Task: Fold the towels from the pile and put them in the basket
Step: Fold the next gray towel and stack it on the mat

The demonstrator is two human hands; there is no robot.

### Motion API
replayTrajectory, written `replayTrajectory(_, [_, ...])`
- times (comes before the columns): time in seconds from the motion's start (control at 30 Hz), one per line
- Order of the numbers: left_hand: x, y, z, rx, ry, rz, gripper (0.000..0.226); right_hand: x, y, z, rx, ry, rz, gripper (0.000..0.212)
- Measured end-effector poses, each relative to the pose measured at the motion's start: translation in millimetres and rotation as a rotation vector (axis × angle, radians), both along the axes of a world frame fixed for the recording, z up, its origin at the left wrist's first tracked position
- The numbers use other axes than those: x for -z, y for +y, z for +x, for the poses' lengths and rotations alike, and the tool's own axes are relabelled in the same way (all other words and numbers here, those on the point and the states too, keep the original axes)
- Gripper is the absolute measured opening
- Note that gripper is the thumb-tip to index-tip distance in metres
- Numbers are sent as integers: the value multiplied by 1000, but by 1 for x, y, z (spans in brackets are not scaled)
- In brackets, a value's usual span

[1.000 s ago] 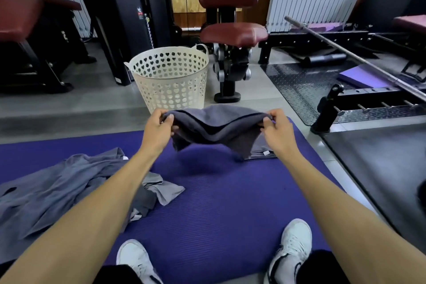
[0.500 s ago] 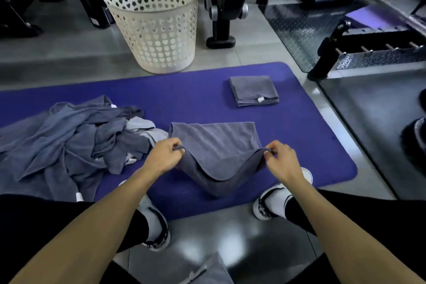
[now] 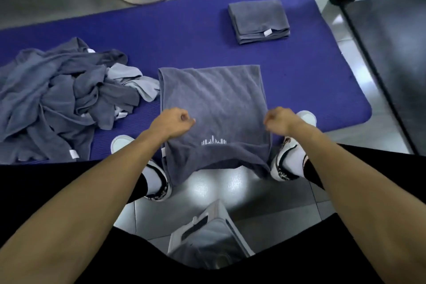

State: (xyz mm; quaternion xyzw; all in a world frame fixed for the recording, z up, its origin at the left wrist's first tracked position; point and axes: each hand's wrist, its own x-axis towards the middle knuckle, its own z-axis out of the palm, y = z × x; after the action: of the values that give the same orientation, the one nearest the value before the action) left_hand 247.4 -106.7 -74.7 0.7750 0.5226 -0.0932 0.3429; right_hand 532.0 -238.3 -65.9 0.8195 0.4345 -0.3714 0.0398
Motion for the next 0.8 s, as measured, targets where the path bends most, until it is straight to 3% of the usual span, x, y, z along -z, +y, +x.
replayTrajectory(0.13, [22,19,45,62,-48,-53,8,29,26,35,255,143,91,22])
replayTrajectory(0.37, [83,79,132,300,55,-4,59,89,106,97,436,284,181,20])
replayTrajectory(0.47, [102,97,162,427,231,58,86,114,139,110,497,334,247,35])
replayTrajectory(0.53, [114,101,172,475,323,39,98,129,158,114,537,346,320,30])
replayTrajectory(0.67, [132,101,167,482,314,67,104,154,183,121,415,247,328,38])
replayTrajectory(0.8, [136,107,158,516,271,116,102,158,199,135,447,223,369,18])
